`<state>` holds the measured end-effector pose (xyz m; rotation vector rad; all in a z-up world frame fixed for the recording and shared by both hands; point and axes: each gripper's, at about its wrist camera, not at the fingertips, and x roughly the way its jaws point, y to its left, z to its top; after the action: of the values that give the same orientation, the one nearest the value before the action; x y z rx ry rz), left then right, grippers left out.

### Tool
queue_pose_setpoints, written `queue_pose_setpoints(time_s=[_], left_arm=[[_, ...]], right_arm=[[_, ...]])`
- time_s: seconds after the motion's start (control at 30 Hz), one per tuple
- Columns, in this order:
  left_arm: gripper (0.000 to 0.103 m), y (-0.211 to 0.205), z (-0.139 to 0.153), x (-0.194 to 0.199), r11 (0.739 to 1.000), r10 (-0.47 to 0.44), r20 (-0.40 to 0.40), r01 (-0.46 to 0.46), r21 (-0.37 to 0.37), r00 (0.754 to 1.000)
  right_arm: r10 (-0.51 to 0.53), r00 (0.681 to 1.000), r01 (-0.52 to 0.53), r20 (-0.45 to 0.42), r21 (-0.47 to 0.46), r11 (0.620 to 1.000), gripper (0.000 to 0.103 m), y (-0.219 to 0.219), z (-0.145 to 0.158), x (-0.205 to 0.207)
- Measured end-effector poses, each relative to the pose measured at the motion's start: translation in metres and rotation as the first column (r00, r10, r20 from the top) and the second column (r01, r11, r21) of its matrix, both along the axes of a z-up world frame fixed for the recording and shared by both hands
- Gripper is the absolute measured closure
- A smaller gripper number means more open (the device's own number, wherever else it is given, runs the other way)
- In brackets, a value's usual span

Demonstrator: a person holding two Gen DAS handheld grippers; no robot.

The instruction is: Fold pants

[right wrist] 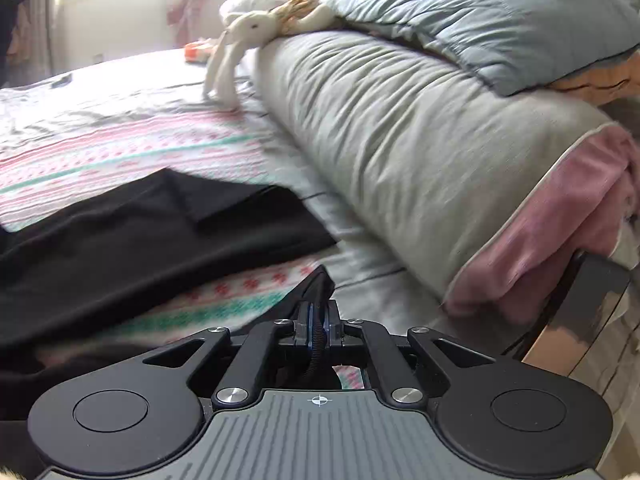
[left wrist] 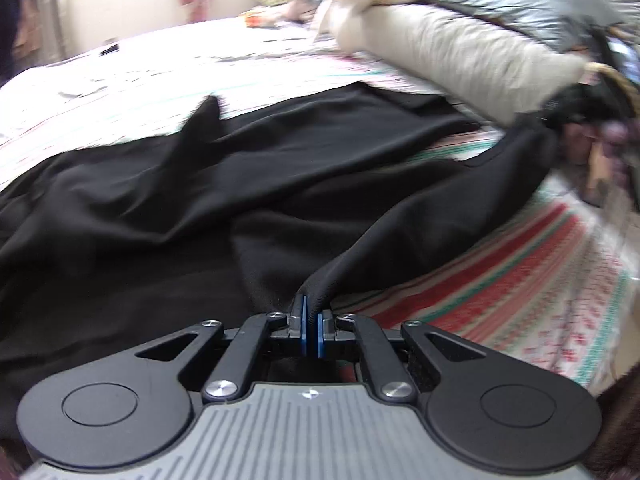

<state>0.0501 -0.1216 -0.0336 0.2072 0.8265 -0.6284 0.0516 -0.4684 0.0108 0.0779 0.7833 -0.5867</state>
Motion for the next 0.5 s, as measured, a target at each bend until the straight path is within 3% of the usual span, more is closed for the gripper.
queue_pose_setpoints(time_s=[0.1, 0.2, 0.3, 0.4, 0.5], left_arm=[[0.072, -0.016, -0.001, -0.007, 0.998, -0.063, 0.032, 0.064, -0.009, 0.997], [0.067, -0.027, -0.005, -0.012, 0.995, -0.102, 0.085, 0.103, 0.000, 0.991], [0.056, -0.030, -0.006, -0.020, 0.992, -0.125, 0.145, 0.123, 0.022, 0.981], [0.046, -0.030, -0.003, -0.032, 0.984, -0.177, 0.175, 0.173, 0.039, 0.969], [0.041, -0.030, -0.001, -0.042, 0.975, -0.222, 0.214, 0.211, 0.074, 0.951]], right_arm=[[-0.026, 0.999, 0.026, 0.023, -0.001, 1.000, 0.098, -0.019, -0.007, 0.011], [-0.005, 0.994, -0.006, 0.109, 0.095, 0.995, 0.084, -0.034, -0.015, 0.015], [-0.039, 0.995, 0.024, 0.090, 0.160, 0.987, 0.073, -0.039, -0.016, 0.013], [-0.014, 0.997, 0.002, 0.077, 0.151, 0.988, 0.061, -0.036, -0.010, 0.002], [0.007, 0.999, -0.012, 0.041, 0.129, 0.992, 0.060, -0.029, -0.011, -0.012]])
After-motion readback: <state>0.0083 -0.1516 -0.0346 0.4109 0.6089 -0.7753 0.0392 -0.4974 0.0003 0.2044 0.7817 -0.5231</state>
